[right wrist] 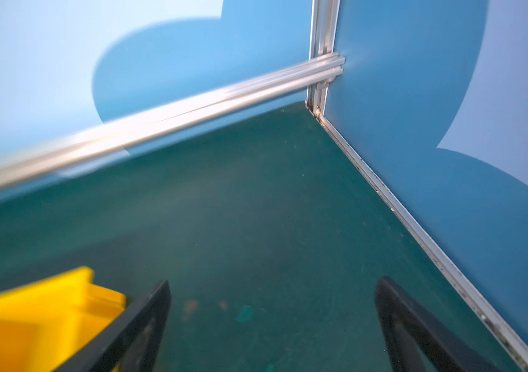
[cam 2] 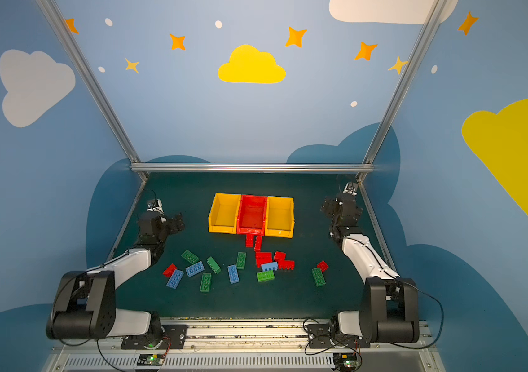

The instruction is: Sort the legos into containers by color

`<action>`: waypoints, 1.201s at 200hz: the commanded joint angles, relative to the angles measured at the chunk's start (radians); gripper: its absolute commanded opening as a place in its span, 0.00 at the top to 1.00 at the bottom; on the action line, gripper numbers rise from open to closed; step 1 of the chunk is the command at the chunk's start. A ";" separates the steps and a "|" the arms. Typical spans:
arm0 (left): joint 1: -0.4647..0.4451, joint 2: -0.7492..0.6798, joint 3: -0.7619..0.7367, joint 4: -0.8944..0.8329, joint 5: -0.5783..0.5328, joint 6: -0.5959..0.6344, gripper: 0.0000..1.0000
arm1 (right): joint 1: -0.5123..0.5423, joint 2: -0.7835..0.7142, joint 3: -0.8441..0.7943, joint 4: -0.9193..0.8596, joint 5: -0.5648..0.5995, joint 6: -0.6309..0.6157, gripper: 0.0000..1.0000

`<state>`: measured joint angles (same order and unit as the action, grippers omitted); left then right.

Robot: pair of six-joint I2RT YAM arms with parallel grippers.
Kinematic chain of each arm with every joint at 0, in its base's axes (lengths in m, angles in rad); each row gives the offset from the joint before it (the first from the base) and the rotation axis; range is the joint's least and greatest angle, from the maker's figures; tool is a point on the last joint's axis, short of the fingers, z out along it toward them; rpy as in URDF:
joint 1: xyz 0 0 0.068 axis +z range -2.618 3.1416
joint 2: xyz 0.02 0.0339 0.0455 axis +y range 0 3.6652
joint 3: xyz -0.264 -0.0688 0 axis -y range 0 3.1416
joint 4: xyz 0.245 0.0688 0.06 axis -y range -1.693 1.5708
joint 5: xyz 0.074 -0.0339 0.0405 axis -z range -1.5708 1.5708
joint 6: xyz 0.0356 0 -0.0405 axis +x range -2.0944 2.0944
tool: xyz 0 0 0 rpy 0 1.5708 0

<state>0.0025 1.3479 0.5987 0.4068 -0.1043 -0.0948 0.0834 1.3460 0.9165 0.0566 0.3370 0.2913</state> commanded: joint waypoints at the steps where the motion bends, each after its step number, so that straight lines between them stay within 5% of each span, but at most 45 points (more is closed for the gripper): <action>1: -0.050 -0.098 0.032 -0.135 0.010 -0.065 0.00 | 0.037 -0.009 0.076 -0.387 -0.037 0.126 0.03; 46: -0.401 -0.253 0.021 -0.278 -0.065 -0.192 0.00 | 0.203 -0.074 0.117 -0.707 -0.035 0.198 0.03; 111: -0.796 -0.488 -0.142 -0.414 -0.201 -0.289 0.00 | 0.445 -0.109 -0.017 -0.760 -0.114 0.381 0.06; 179: -0.856 -0.572 -0.216 -0.389 -0.207 -0.266 0.00 | 0.534 0.120 0.025 -0.674 -0.245 0.436 0.22; 240: -0.857 -0.493 -0.185 -0.351 -0.168 -0.230 0.00 | 0.552 0.250 0.103 -0.636 -0.297 0.459 0.22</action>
<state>-0.8520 0.8394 0.3882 0.0208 -0.2798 -0.3481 0.6273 1.5642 0.9745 -0.6018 0.0689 0.7292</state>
